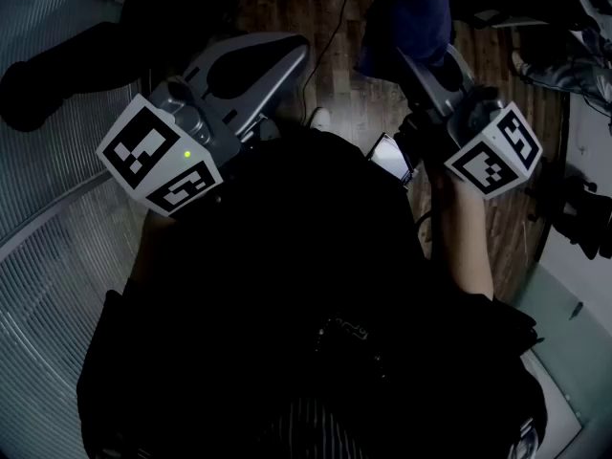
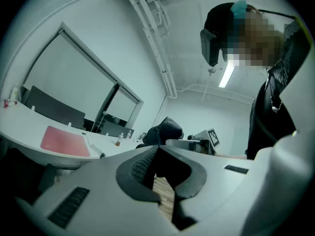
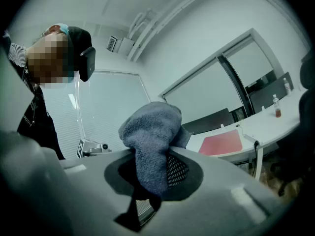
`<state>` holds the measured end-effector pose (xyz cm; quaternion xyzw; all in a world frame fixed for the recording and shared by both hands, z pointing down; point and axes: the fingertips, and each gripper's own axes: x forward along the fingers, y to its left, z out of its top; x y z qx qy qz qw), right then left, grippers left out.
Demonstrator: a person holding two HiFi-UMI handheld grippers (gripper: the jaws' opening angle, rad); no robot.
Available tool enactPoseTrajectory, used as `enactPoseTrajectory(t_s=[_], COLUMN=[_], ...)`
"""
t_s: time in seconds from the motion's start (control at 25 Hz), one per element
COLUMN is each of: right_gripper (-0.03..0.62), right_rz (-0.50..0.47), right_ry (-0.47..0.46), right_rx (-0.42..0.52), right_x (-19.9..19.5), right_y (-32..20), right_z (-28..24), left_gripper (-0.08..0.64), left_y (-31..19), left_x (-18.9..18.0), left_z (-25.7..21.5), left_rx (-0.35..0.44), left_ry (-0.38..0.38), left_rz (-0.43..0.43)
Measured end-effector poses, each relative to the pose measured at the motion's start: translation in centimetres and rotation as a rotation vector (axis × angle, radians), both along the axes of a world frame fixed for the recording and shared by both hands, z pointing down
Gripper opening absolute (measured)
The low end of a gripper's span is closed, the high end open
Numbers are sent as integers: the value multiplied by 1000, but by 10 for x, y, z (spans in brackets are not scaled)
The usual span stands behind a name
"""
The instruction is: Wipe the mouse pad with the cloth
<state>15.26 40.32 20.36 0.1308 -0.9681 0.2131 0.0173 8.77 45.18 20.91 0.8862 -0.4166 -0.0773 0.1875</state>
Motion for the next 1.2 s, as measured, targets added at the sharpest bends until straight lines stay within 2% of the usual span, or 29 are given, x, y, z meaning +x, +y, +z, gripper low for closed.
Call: enactPoseTrajectory(t_s=[0.2,0.32,0.44,0.52,0.64,0.84,0.92,1.08,1.2], right_gripper=[64,64,64,66,66,67,67,67,67], right_rz=[-19,-25,-45,-66,-85,-99,-105,-111,-93], right_ry=[-10,24,115,133,124,134,131,100,78], right_rx=[-2,27,72,78,59,49,50,41,18], right_x=[-5,-10,-24,-28,-27,-42,-42,-47,-51], right_y=[3,8,20,22,20,26,24,11,-8], right_z=[-8,-10,2,-3,-17,-10,-5,13,36], left_gripper=[9,9,9,9,9,9,9,9,9], left_y=[1,4,10,8,6,23,24,16,1], left_x=[-2,-6,-28,-40,-38,-43,-41,-45,-55], left_z=[-6,-9,-8,-15,-24,-11,-3,23,46], left_rx=[3,10,30,37,23,20,19,13,-17], left_ry=[-8,-25,-49,-40,-37,-40,-35,-92,-73], left_rz=[-11,-25,-107,-149,-134,-123,-121,-122,-113])
